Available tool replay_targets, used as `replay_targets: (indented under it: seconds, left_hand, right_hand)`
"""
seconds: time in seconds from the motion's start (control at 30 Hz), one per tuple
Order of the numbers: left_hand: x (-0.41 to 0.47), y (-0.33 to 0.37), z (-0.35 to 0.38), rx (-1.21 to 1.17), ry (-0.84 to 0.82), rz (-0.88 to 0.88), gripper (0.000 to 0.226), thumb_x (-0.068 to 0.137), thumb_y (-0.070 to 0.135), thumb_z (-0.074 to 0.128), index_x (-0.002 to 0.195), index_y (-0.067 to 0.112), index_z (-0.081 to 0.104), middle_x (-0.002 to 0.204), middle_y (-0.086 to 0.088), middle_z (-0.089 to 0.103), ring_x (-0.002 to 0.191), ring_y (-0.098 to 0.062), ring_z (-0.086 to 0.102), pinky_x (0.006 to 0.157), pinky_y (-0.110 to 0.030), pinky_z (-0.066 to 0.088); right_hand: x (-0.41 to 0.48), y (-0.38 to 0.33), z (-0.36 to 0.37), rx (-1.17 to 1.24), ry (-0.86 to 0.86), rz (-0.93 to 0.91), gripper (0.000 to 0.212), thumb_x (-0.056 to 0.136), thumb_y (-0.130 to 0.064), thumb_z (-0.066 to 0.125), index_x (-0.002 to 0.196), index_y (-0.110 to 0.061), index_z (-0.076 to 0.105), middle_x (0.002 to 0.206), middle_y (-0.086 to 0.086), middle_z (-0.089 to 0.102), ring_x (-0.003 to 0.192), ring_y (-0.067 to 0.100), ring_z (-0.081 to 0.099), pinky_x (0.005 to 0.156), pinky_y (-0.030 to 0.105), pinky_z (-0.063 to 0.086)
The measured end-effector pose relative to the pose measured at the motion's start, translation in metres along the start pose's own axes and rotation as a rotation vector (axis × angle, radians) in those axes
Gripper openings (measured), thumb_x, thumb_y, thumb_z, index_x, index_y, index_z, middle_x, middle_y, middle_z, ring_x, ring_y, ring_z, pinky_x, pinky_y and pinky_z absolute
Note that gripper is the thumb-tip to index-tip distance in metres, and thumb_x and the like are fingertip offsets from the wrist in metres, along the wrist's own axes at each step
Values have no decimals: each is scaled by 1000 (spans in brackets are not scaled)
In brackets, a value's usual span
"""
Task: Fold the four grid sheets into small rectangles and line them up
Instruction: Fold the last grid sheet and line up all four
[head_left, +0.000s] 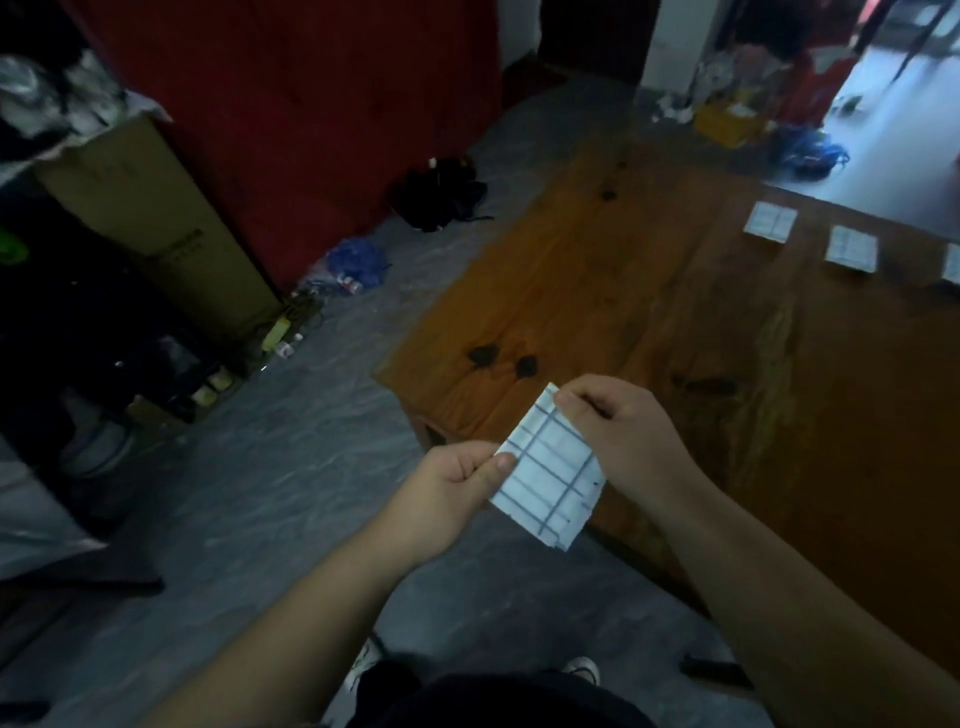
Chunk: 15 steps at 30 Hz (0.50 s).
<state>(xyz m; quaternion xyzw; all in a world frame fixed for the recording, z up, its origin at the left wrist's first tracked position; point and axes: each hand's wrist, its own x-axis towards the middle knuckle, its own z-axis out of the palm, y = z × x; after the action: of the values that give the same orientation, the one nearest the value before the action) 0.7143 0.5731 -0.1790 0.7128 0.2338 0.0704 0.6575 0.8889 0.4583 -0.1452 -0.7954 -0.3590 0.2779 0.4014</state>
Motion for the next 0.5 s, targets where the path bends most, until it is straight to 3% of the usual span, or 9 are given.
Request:
replay_targets:
  seconds: [0.13,0.27,0.37,0.43,0.5]
  left_hand:
    - [-38,-18,-81,-99,100,-2,29,101,25,49,106,6,72,94,-2,76,87,-14,71,77,-25,54]
    - [-82,-37,-182,-322,329,-46,31,103,23,47,119,5,66,105,-10,76,96,-24,73,74,-30,60]
    - [-114,-47,-254,-416,523,-46,27,105,21,45,122,6,62,111,-10,75,102,-26,72,71,-32,61]
    - [-130,-51,-291,-431,613,-37,22,105,18,46,120,6,58,108,-8,75,98,-22,73,68,-31,60]
    - [-140,-55,-320,-473,660,-27,20,104,12,48,121,4,53,108,-11,73,93,-22,74,66,-29,60]
  right_hand:
    - [30,-61,80,148,-47,56,13,99,-30,61,89,-28,69,87,-10,72,82,4,68,70,22,54]
    - [59,-127,185,523,-115,302,29,103,-40,51,109,-17,68,109,10,75,97,30,71,85,51,58]
    - [69,-178,267,657,-248,450,42,108,-42,36,102,-19,70,89,2,79,91,24,73,81,45,55]
    - [70,-207,315,588,-310,402,45,108,-43,33,107,-19,72,91,3,79,91,23,74,77,41,57]
    - [70,-228,355,515,-323,306,37,106,-44,36,115,-26,68,101,2,77,95,21,73,86,46,59]
